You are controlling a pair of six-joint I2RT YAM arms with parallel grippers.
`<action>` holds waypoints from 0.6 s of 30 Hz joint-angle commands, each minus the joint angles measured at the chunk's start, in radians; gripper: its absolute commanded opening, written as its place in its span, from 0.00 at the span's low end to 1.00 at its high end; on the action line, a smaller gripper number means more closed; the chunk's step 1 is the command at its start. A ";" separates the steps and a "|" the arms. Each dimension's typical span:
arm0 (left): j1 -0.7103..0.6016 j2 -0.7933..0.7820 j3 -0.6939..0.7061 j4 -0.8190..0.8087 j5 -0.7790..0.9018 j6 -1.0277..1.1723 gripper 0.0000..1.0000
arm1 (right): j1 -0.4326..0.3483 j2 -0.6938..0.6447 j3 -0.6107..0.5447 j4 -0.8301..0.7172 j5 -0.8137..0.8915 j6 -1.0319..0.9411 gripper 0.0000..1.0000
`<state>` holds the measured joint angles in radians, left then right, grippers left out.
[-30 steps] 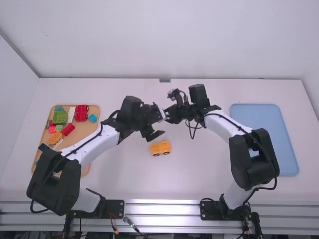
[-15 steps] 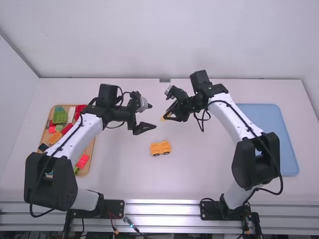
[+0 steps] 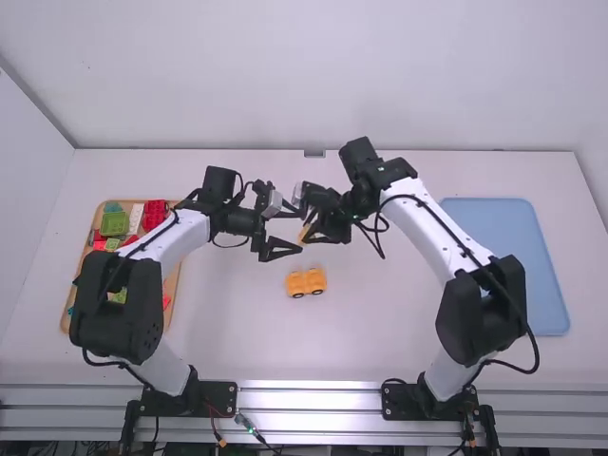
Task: Assemble lego blocks to make yellow taxi
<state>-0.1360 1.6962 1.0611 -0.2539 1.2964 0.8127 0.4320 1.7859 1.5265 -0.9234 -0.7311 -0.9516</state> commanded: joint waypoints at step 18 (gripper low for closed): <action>-0.061 0.006 -0.024 0.000 -0.060 0.023 0.83 | -0.001 0.000 0.026 0.002 -0.005 -0.025 0.25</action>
<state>-0.1921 1.6962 1.0470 -0.2527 1.2324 0.8192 0.4316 1.7859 1.5269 -0.9192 -0.7261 -0.9730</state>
